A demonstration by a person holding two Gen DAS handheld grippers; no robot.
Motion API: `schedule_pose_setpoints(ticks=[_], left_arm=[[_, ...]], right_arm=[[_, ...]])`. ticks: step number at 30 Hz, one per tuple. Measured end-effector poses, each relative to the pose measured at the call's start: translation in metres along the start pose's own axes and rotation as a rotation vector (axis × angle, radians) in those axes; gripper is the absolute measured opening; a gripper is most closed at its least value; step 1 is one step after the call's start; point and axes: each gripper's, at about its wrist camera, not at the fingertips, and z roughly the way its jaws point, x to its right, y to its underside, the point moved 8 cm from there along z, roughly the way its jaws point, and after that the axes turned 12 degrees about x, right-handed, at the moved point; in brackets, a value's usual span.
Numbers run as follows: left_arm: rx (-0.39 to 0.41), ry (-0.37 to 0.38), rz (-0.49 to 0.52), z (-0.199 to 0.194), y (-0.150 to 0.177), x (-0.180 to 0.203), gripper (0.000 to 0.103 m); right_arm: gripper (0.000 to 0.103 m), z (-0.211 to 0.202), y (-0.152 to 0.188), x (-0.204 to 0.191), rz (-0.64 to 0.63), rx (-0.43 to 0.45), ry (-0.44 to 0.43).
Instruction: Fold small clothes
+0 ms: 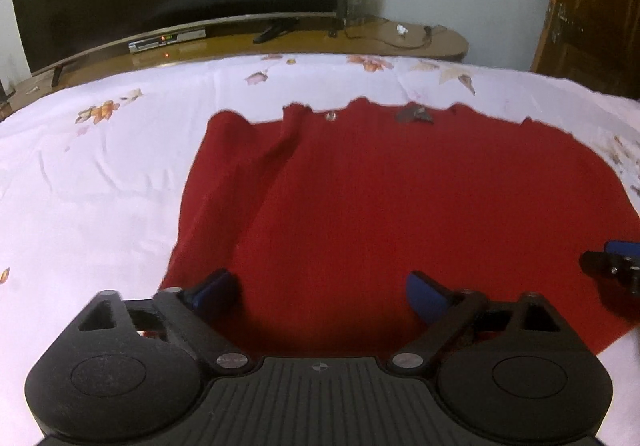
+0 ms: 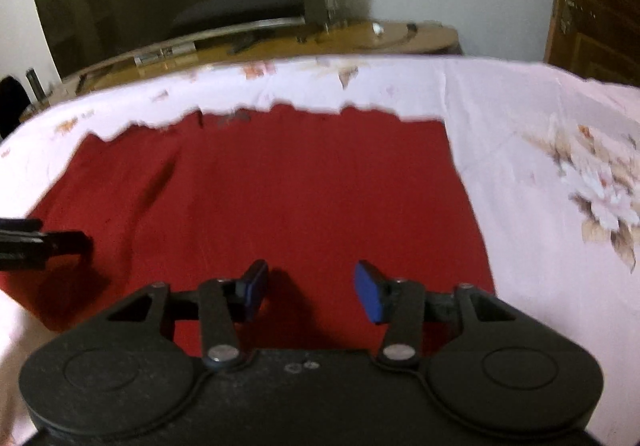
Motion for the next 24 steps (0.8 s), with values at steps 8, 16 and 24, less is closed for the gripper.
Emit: schedule_pose_setpoints(ticks=[8, 16, 24], left_arm=[[-0.019, -0.003, 0.006, 0.001, 0.008, 0.004, 0.103], [-0.019, -0.022, -0.074, 0.001, 0.013, 0.0, 0.103], [-0.052, -0.065, -0.067, 0.006, 0.014, 0.003, 0.103]], right_arm=[[0.081, 0.006, 0.009, -0.018, -0.043, -0.009, 0.026], [0.097, 0.012, 0.012, -0.026, -0.05, -0.027, 0.071], [0.1, 0.011, 0.014, -0.026, -0.029, -0.014, 0.085]])
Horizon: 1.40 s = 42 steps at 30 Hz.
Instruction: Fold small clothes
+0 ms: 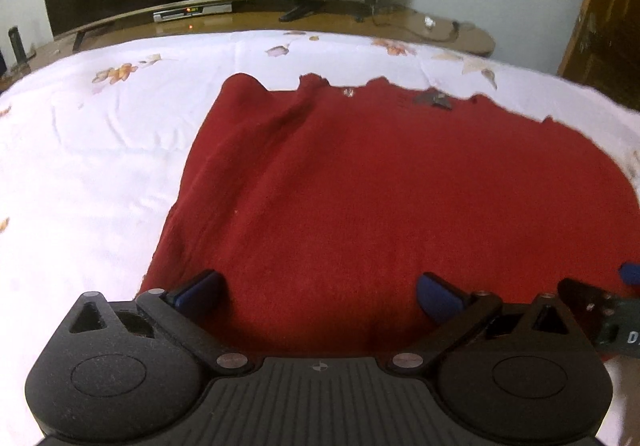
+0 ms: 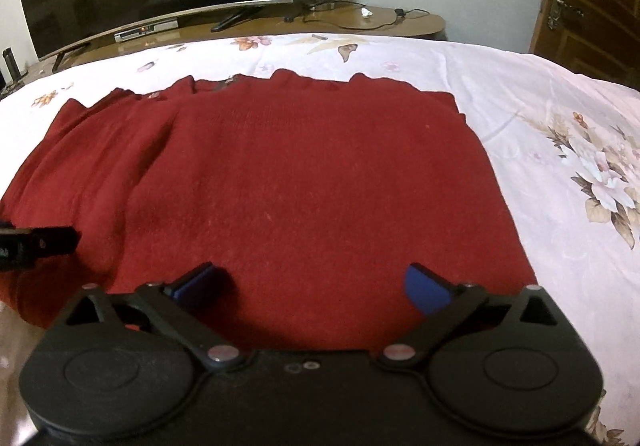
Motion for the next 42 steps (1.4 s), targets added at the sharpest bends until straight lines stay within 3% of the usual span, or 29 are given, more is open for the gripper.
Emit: schedule_pose_setpoints(ticks=[7, 14, 17, 21, 24, 29, 33, 36, 38, 40, 42], left_arm=[[-0.044, -0.06, 0.037, -0.004, -0.005, 0.004, 0.103], [0.033, -0.078, 0.027, -0.026, -0.02, -0.017, 0.103], [-0.022, -0.07, 0.005, -0.026, -0.013, -0.034, 0.103], [-0.033, -0.121, -0.097, -0.044, -0.005, -0.068, 0.103], [-0.073, -0.083, -0.209, -0.051, 0.008, -0.084, 0.103], [-0.117, -0.032, -0.265, -0.052, 0.028, -0.088, 0.103], [-0.119, 0.004, -0.458, -0.055, 0.044, -0.095, 0.103], [-0.101, 0.031, -0.503, -0.056, 0.045, -0.093, 0.103], [-0.087, 0.061, -0.569, -0.057, 0.048, -0.094, 0.097], [-0.095, 0.113, -0.649, -0.054, 0.049, -0.092, 0.072], [-0.1, 0.133, -0.688, -0.049, 0.049, -0.091, 0.068]], right_arm=[[0.101, -0.012, -0.001, 0.002, 0.055, 0.033, 0.004], [0.101, -0.025, -0.019, -0.005, 0.048, 0.073, -0.034], [0.1, -0.026, -0.019, -0.01, 0.062, 0.068, -0.057], [0.1, -0.029, -0.024, -0.014, 0.085, 0.079, -0.073], [0.1, -0.029, -0.025, -0.016, 0.098, 0.075, -0.088], [0.1, -0.026, -0.024, -0.024, 0.112, 0.06, -0.11], [0.1, -0.028, -0.023, -0.031, 0.093, 0.066, -0.119], [0.1, -0.029, -0.024, -0.031, 0.077, 0.085, -0.105], [0.1, -0.027, -0.027, -0.031, 0.082, 0.087, -0.106], [0.1, -0.027, -0.029, -0.03, 0.093, 0.088, -0.106], [0.1, -0.027, -0.03, -0.029, 0.105, 0.091, -0.107]])
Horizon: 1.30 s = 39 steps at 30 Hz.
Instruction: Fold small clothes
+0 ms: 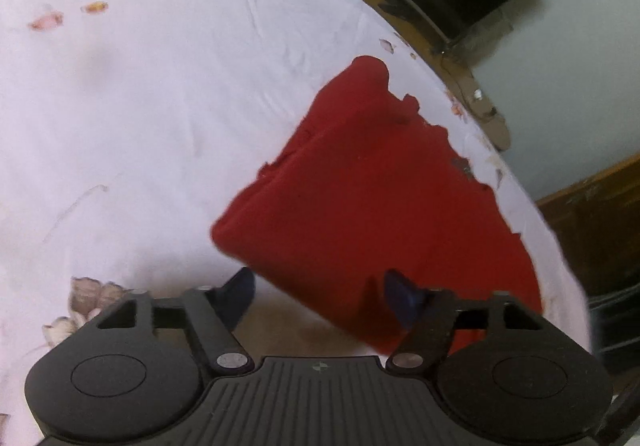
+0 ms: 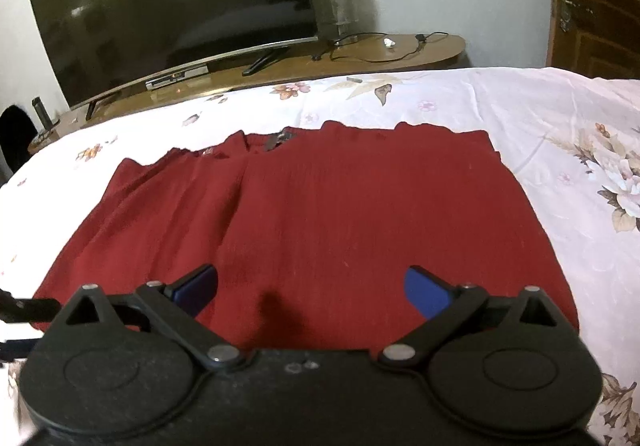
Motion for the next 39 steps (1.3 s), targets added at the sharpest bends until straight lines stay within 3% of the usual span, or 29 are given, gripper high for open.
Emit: schedule_pose_setpoints(ticks=[9, 11, 13, 15, 24, 29, 32, 33, 36, 37, 39], left_arm=[[0.078, 0.077, -0.177, 0.015, -0.003, -0.001, 0.068], [0.102, 0.097, -0.22, 0.023, -0.006, 0.001, 0.054], [0.097, 0.102, -0.233, 0.031, -0.005, 0.001, 0.032], [0.1, 0.094, -0.219, 0.041, -0.004, 0.004, 0.028], [0.074, 0.096, -0.196, 0.045, -0.008, 0.006, 0.029], [0.02, 0.108, -0.282, 0.047, -0.012, -0.003, 0.029], [0.056, 0.107, -0.195, 0.043, -0.011, 0.008, 0.028], [0.068, 0.11, -0.184, 0.042, -0.011, 0.011, 0.01], [0.123, 0.126, -0.138, 0.035, -0.017, 0.021, 0.009], [0.137, 0.135, -0.114, 0.032, -0.019, 0.026, 0.009], [0.162, 0.163, -0.084, 0.027, -0.022, 0.036, 0.009]], right_arm=[[0.1, 0.002, 0.005, 0.0, -0.006, -0.002, -0.006], [0.1, 0.003, 0.005, 0.002, 0.003, -0.001, -0.004], [0.099, 0.005, 0.005, 0.003, 0.008, -0.004, -0.002], [0.099, 0.007, 0.005, 0.003, 0.007, -0.004, -0.003], [0.099, 0.011, -0.013, 0.004, -0.014, 0.036, 0.001], [0.099, 0.024, -0.018, 0.0, -0.038, 0.028, -0.005], [0.098, 0.031, -0.021, -0.004, -0.053, 0.032, -0.006], [0.098, 0.033, -0.023, -0.004, -0.056, 0.034, -0.002], [0.097, 0.037, -0.029, -0.006, -0.062, 0.043, 0.006], [0.093, 0.039, -0.031, -0.007, -0.071, 0.048, 0.008], [0.057, 0.043, -0.035, -0.011, -0.099, 0.048, 0.011]])
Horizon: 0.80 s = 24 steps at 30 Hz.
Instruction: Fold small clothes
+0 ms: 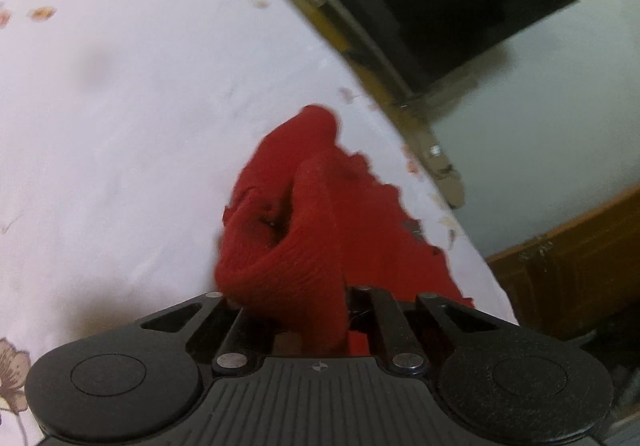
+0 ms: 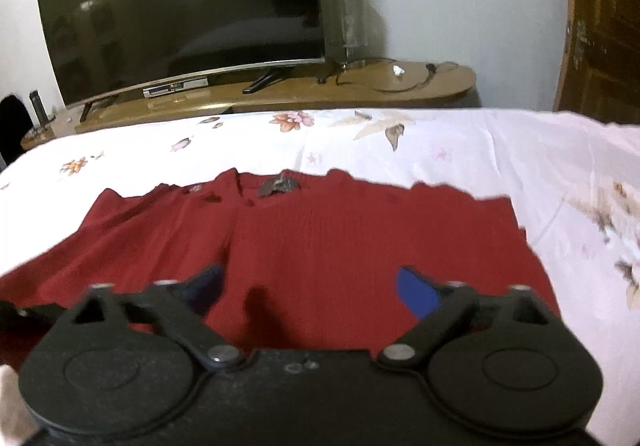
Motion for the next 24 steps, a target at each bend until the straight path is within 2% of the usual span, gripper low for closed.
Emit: schedule_pose_setpoints(ticks=[1, 4, 7, 12, 16, 18, 20, 24], left_arm=[[0.006, 0.014, 0.013, -0.001, -0.001, 0.005, 0.009], [0.017, 0.04, 0.086, -0.001, -0.004, 0.022, 0.009], [0.033, 0.106, 0.159, -0.009, -0.005, 0.05, 0.009], [0.017, 0.242, 0.318, -0.007, 0.008, 0.12, 0.009], [-0.036, 0.339, 0.429, 0.007, 0.043, 0.173, 0.009], [-0.088, 0.371, 0.479, 0.018, 0.068, 0.19, 0.009], [-0.143, 0.362, 0.51, 0.031, 0.094, 0.196, 0.009], [-0.253, 0.311, 0.666, 0.052, 0.142, 0.201, 0.009]], right_arm=[[0.039, 0.005, 0.0, -0.002, -0.007, -0.019, -0.009], [0.044, 0.026, 0.022, 0.0, -0.046, -0.12, 0.034], [0.044, 0.026, 0.027, -0.001, -0.084, -0.084, 0.032], [0.044, 0.014, 0.018, 0.014, 0.037, -0.082, -0.011], [0.048, -0.009, 0.008, 0.049, 0.172, -0.059, -0.006], [0.049, -0.021, 0.003, 0.074, 0.24, -0.048, -0.004], [0.059, -0.035, -0.001, 0.101, 0.275, -0.031, 0.024], [0.062, -0.052, 0.005, 0.142, 0.321, -0.033, 0.07]])
